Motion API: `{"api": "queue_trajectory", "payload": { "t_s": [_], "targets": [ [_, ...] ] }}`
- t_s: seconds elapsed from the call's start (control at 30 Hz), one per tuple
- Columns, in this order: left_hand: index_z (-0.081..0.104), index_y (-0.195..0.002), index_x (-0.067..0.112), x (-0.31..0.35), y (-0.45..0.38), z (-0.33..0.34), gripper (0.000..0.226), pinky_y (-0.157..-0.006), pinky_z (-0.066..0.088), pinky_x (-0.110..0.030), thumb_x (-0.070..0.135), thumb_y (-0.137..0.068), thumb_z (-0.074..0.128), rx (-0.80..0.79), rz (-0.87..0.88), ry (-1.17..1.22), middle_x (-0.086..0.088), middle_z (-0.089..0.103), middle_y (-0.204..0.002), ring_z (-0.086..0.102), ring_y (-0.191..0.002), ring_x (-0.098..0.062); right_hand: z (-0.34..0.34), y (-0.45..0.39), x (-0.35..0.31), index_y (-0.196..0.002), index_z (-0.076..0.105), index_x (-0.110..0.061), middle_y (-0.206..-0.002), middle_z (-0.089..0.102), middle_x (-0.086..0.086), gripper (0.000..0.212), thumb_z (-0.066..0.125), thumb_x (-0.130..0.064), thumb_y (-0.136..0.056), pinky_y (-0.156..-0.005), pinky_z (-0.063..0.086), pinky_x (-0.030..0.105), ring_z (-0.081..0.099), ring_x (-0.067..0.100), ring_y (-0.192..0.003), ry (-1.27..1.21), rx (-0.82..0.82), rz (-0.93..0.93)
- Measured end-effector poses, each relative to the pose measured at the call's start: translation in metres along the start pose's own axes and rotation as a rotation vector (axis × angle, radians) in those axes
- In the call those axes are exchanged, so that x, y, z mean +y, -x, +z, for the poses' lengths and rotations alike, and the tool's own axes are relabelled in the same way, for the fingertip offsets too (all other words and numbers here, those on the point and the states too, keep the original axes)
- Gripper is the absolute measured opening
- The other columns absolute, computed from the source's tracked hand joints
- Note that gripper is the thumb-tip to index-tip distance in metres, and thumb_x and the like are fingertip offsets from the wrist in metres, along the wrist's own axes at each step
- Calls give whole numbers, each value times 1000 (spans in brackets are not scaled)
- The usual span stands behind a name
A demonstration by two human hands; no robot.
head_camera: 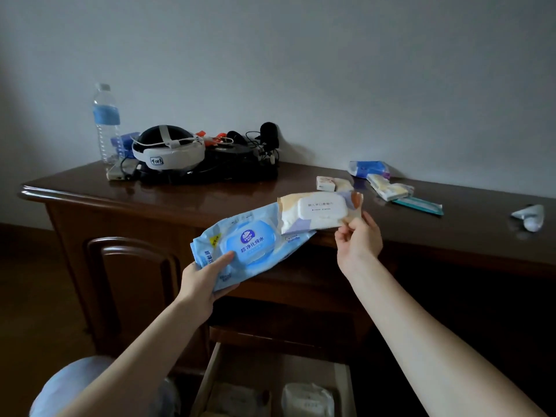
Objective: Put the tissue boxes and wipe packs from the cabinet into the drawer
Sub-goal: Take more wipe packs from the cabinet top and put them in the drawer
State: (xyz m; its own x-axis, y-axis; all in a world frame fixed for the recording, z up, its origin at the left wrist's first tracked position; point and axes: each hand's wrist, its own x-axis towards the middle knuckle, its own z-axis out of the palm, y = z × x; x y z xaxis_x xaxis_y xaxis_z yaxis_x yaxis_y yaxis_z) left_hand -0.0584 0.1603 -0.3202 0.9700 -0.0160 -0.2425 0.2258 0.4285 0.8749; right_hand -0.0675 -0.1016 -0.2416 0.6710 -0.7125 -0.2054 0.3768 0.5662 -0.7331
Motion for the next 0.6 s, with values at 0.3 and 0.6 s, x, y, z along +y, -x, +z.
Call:
{"api": "queue_trajectory", "payload": {
  "t_s": [0.3,0.6],
  "targets": [
    [70,-110,12,-10,0,-13,28,-59,62,-36,17,-85,81,-24,93,-72,-7,80,-99,78,-86,-26,1,20,2,-78,54,-11,-74,61,1,23,39,3,-89,-41,29,16,36,5,-44,-249,-437,261],
    [71,-112,7,-63,33,-28,24,-73,64,-43,15,-90,75,-85,108,-144,-14,78,-104,77,-93,-31,-65,57,64,-73,55,-10,-59,53,2,24,44,1,-91,-41,33,19,39,7,-43,263,-303,151]
  ]
}}
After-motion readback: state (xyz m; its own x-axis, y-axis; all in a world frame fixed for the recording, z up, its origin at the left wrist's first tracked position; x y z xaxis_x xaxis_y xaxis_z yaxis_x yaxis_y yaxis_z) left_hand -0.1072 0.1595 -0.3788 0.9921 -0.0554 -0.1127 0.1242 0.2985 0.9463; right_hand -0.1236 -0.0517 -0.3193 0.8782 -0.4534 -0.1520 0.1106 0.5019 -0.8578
